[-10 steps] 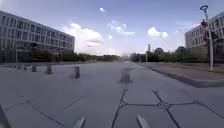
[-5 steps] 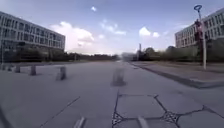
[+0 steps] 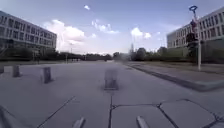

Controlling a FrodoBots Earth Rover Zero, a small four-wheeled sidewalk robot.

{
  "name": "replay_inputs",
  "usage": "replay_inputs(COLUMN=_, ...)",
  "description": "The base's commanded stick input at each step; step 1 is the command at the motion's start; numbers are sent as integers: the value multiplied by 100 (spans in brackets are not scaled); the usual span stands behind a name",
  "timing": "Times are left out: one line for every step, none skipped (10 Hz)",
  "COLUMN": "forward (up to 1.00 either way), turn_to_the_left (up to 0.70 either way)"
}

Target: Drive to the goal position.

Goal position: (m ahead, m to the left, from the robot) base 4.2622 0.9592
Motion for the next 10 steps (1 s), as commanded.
replay_inputs(forward=100, turn_to_the_left=-27)
replay_inputs(forward=100, turn_to_the_left=-27)
replay_inputs(forward=100, turn_to_the_left=-27)
replay_inputs(forward=100, turn_to_the_left=-27)
replay_inputs(forward=100, turn_to_the_left=-27)
replay_inputs(forward=100, turn_to_the_left=-27)
replay_inputs(forward=100, turn_to_the_left=-27)
replay_inputs(forward=100, turn_to_the_left=-27)
replay_inputs(forward=100, turn_to_the_left=-27)
replay_inputs(forward=100, turn_to_the_left=-27)
